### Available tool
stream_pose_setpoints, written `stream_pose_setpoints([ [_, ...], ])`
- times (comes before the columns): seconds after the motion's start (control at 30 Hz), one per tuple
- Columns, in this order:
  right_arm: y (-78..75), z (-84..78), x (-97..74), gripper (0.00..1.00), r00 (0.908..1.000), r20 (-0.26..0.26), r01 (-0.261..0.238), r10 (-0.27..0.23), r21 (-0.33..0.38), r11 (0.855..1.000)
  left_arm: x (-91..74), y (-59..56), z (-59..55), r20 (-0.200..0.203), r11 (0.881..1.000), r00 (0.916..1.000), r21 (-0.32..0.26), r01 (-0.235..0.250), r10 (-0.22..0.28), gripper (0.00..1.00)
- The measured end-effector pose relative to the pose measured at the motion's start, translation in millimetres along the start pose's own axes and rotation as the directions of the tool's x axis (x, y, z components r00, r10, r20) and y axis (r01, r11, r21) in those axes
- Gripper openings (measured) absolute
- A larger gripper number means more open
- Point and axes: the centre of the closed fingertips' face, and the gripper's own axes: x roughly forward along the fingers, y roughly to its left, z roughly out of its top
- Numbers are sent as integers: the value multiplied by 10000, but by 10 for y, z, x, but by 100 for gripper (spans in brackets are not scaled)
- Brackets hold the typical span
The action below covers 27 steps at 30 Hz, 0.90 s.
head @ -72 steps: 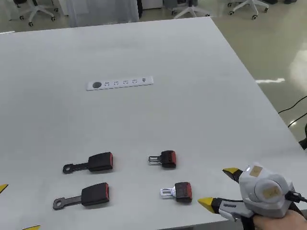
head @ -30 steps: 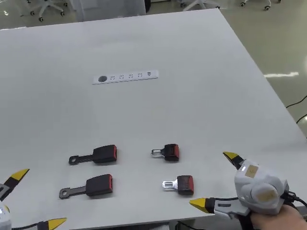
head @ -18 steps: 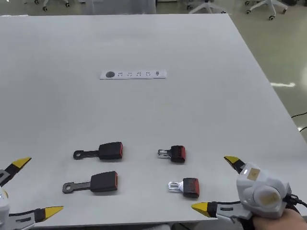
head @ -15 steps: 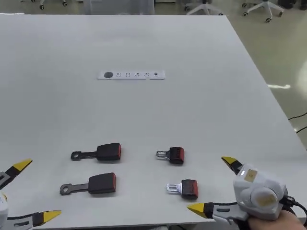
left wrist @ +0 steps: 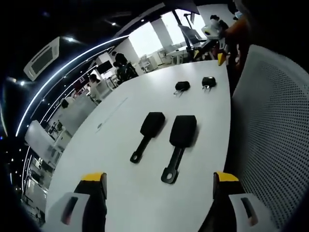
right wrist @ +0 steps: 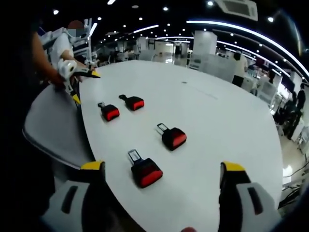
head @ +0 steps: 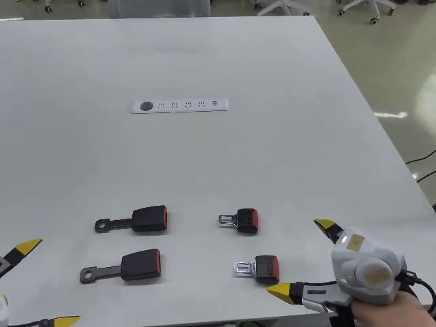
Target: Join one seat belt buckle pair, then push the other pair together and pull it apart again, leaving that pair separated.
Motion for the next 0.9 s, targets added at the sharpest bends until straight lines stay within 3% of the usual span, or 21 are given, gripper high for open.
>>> stream_pose_setpoints([
  [0.03,-4,46,-10,100,9997,229,8,-3,-237,9997,1,-7,-6,-12,9997,10000,-236,20,-20,96],
  [0.17,23,77,-4,100,9990,338,-264,285,-625,9977,-8,31,-13,17,9985,10000,-552,11,-10,100],
  [0.33,39,77,-1,98,9986,79,-505,518,-1161,9919,-34,80,13,67,9948,10000,-1021,26,-19,100],
  [0.47,27,46,-15,95,9988,-196,-474,454,-1155,9922,-1,114,126,200,9836,9998,-1802,104,-69,100],
  [0.5,26,13,-24,94,9984,-405,-445,405,-1050,9935,18,99,127,42,9814,9998,-1908,186,-181,100],
  [0.53,28,0,-26,93,9983,-444,-432,384,-1137,9926,38,66,98,-358,9833,9988,-1799,277,-347,100],
  [0.6,30,-30,-31,90,9983,-473,-382,328,-1178,9923,74,-3,46,-1060,9920,9914,-1079,654,-769,97],
  [0.63,33,-62,-36,90,9976,-617,-382,307,-1236,9916,89,-16,56,-1130,9921,9899,-1005,746,-859,95],
  [0.67,54,-155,-47,89,9927,-1149,-476,365,-959,9942,120,-17,88,-1137,9920,9901,-1051,705,-824,96],
  [0.77,100,-183,-38,83,9885,-1364,-656,658,58,9978,154,24,138,-1214,9871,9893,-1474,630,-812,96],
  [0.83,91,-136,-25,82,9906,-1224,-670,614,-421,9969,175,45,121,-1501,9865,9853,-1531,586,-818,95],
  [0.9,82,-101,6,85,9919,-1147,-645,548,-832,9944,200,62,172,-1344,9870,9870,-1460,679,-878,94],
])
